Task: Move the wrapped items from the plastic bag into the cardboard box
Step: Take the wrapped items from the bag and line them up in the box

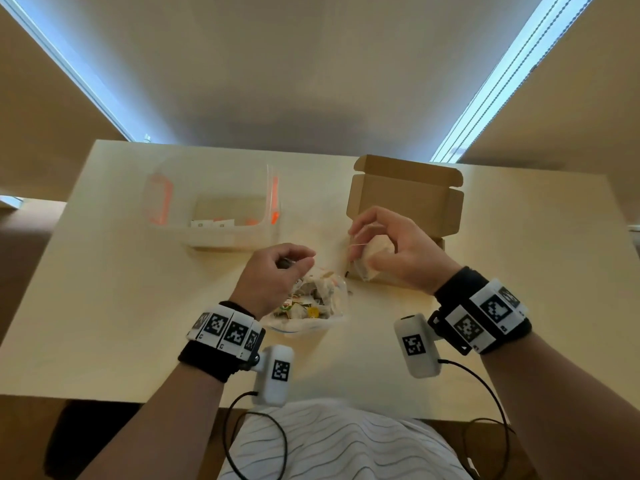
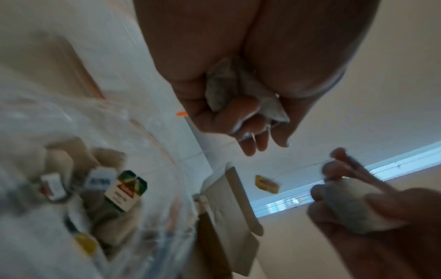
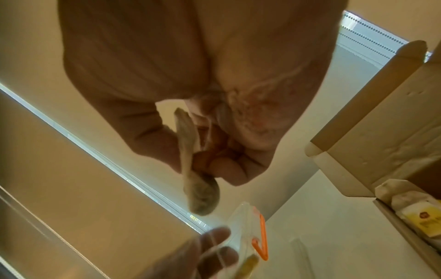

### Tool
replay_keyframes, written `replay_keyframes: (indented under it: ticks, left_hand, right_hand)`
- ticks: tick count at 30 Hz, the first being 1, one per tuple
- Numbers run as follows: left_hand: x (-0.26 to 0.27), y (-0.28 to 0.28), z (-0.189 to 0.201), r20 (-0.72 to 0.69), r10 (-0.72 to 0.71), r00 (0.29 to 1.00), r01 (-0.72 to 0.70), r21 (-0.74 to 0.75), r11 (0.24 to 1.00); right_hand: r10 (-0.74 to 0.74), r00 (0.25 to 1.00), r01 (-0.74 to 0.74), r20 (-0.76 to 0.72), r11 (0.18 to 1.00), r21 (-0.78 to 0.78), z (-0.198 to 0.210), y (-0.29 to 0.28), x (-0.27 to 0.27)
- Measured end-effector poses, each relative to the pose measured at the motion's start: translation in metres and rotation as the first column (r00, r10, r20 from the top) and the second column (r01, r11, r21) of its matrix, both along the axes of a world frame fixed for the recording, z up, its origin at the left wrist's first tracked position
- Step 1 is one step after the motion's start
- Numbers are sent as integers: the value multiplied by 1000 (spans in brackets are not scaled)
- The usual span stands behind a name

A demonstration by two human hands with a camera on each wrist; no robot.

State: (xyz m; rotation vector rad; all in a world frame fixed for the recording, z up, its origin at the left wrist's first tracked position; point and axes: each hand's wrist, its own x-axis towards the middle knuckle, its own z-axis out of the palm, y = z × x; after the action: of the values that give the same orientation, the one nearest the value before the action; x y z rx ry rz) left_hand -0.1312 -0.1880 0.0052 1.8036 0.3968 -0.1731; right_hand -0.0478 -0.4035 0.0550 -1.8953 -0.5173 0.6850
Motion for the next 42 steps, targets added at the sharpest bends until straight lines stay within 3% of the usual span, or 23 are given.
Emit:
replay_keyframes:
  ticks: [4,7,12,16,20,24,29,33,35,38,42]
  left_hand:
    - [6,-17,18,33,-127,991,131,-204,970]
    - [9,-27,22,19,-196,980,195,-234,952]
    - [8,-36,17,25,-144,989,146,-202,968]
    - [7,-35,19,17,-141,990,140,-274,952]
    - [9,-36,23,15,-170,985,166,-320,933]
    - [8,-37,25,-3,-202,979,193,-292,937]
    - [4,-38,26,-14,-231,973,219,-271,937]
    - [4,-37,29,0,-209,978,197,-331,923]
    - [4,-38,30,19,-160,987,155,-380,912]
    - [5,-39,31,20,-39,999,44,-503,863]
    - [9,-39,32,-16,70,997,-66,-600,798]
  right_hand:
    - [34,999,-33,-26,998,47,1,2,-1]
    - [0,1000,-1,15,999,54,-2,3,-1]
    - [-82,994,81,65,996,27,-6,-2,-3]
    - [-55,998,54,28,997,49,-6,-5,-4]
    - [16,995,-19,97,999,30,-2,-5,-5]
    - [20,1000,-20,11,1000,-1,-2,-10,0]
    - [93,936,-25,340,980,-198,-6,-16,2]
    - [67,907,7,416,985,-172,-12,-17,-1]
    - [12,923,35,384,993,-115,-15,-15,-4]
    - [-66,990,72,121,996,-43,-21,-12,-14]
    - [-152,987,154,-46,987,44,-34,-2,-32]
